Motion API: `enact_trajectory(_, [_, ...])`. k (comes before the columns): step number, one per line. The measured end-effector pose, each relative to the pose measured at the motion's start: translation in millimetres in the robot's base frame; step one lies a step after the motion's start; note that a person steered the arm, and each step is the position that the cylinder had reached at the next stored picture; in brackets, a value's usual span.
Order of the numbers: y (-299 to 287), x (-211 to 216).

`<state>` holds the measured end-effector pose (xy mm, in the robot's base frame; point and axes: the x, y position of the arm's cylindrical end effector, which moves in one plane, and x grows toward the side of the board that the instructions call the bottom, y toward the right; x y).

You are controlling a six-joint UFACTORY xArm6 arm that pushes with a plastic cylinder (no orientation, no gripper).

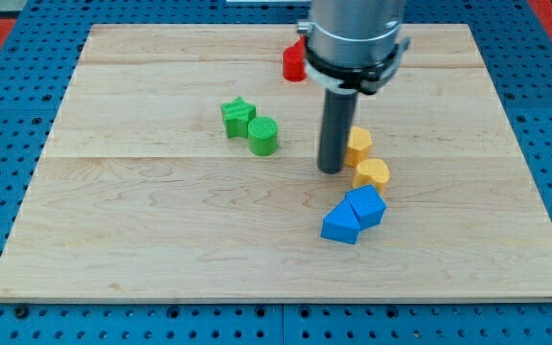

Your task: Separate the blue cube and the yellow heart

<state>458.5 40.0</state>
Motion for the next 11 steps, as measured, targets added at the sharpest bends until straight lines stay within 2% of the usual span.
enact_trajectory(1, [-46,13])
enact_trajectory(2, [17,48])
enact_trajectory(3, [103,49])
enact_trajectory(4, [95,45])
enact_trajectory(5, [40,21])
enact_trajectory(6, [46,21])
enact_trajectory(7, [121,21])
enact_trajectory(8, [124,24])
enact_trajectory(9, [176,41])
enact_trajectory(10, [123,77])
enact_trajectory(11, [79,86])
